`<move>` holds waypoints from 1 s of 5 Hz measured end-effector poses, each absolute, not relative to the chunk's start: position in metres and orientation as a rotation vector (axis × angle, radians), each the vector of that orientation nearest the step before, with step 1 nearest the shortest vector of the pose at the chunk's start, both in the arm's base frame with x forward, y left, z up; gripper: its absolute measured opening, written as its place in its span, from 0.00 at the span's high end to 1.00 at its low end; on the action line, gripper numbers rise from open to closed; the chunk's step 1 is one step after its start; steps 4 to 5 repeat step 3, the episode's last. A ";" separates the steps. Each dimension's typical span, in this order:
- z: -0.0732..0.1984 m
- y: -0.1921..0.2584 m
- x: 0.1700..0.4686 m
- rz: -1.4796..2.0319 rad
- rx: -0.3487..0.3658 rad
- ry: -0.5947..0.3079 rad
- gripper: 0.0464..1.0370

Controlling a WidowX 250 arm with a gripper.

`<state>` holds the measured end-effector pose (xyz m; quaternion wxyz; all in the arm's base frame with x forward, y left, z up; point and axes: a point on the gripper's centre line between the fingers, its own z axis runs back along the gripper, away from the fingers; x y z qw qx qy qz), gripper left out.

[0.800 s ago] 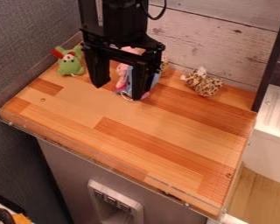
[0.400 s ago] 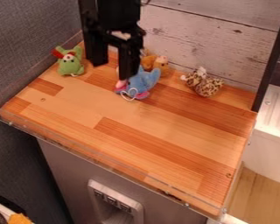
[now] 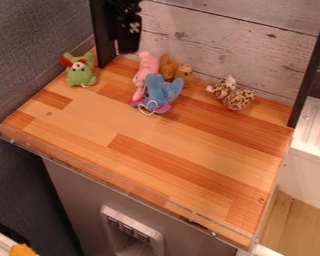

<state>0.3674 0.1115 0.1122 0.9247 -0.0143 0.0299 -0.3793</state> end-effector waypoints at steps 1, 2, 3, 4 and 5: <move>0.106 0.137 0.386 -0.974 -0.034 0.053 0.04; 0.104 0.160 0.391 -1.034 -0.045 0.054 0.04; 0.104 0.169 0.396 -0.983 -0.046 0.052 0.04; 0.104 0.169 0.396 -0.983 -0.046 0.052 0.04; 0.104 0.169 0.396 -0.983 -0.046 0.052 0.04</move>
